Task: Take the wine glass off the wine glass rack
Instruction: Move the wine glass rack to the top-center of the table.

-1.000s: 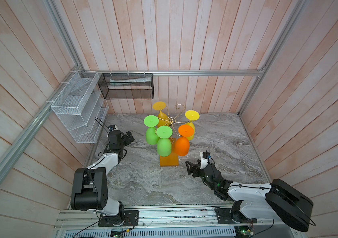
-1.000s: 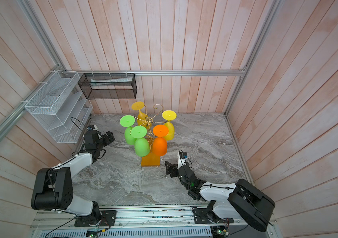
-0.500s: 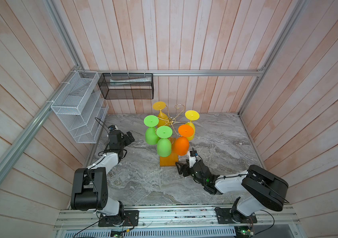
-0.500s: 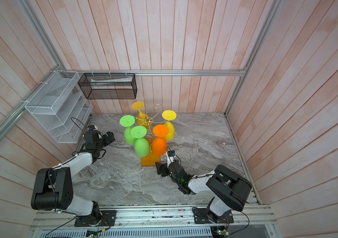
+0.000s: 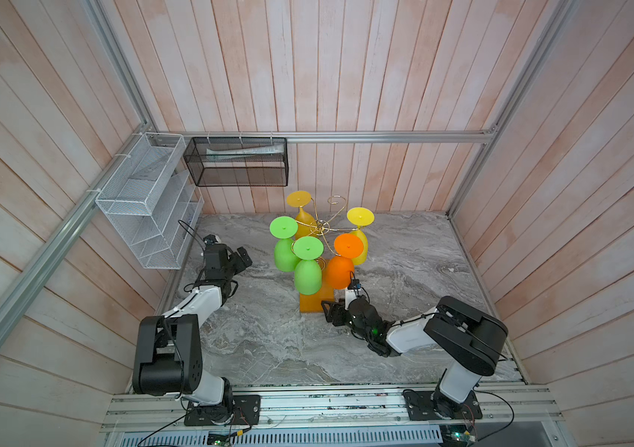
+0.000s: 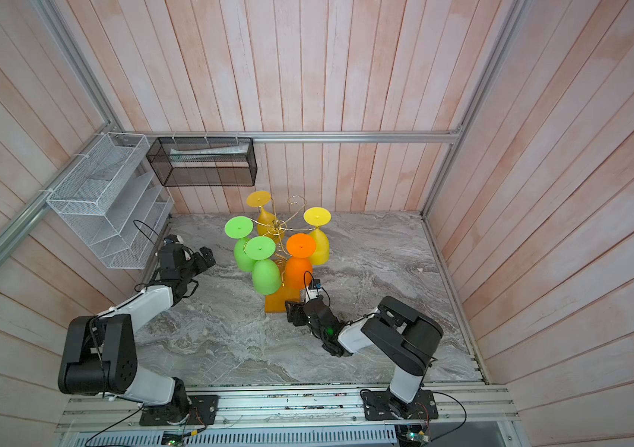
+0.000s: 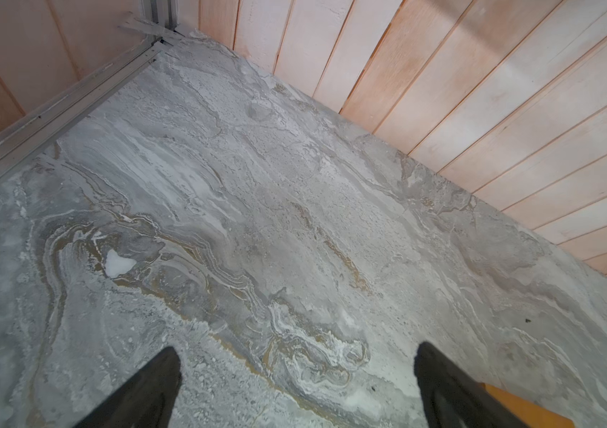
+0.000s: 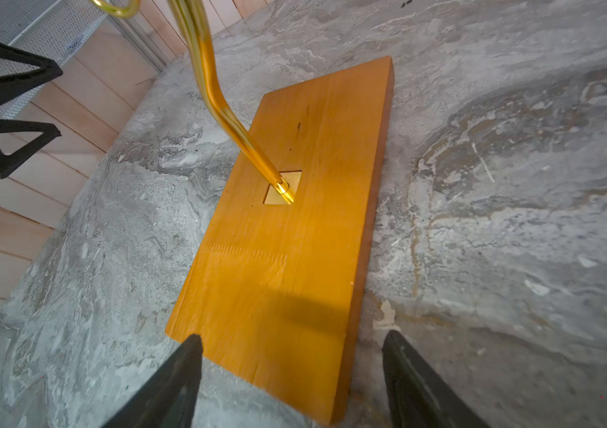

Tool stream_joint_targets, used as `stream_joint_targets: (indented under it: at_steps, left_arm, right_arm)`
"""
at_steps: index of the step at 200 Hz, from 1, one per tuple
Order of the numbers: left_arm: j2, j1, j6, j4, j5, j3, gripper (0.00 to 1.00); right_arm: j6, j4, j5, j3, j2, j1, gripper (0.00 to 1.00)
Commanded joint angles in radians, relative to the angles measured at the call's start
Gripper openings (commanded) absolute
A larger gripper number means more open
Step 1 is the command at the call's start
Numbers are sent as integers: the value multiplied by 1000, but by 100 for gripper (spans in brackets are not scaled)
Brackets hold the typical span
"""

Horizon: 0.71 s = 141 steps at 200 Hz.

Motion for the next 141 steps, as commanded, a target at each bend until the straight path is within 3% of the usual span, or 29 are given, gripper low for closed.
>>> stream_joint_targets:
  at_steps: [1, 37, 141]
  left_arm:
    - [-8, 3, 0, -25, -27, 35, 100]
    - [-17, 3, 2, -26, -43, 32, 100]
    - [-21, 3, 12, -31, -82, 30, 99]
  right_arm:
    - [53, 29, 41, 37, 54, 5, 72]
    - [83, 52, 31, 104, 124, 4, 65]
    - [154, 32, 0, 341, 298, -6, 58]
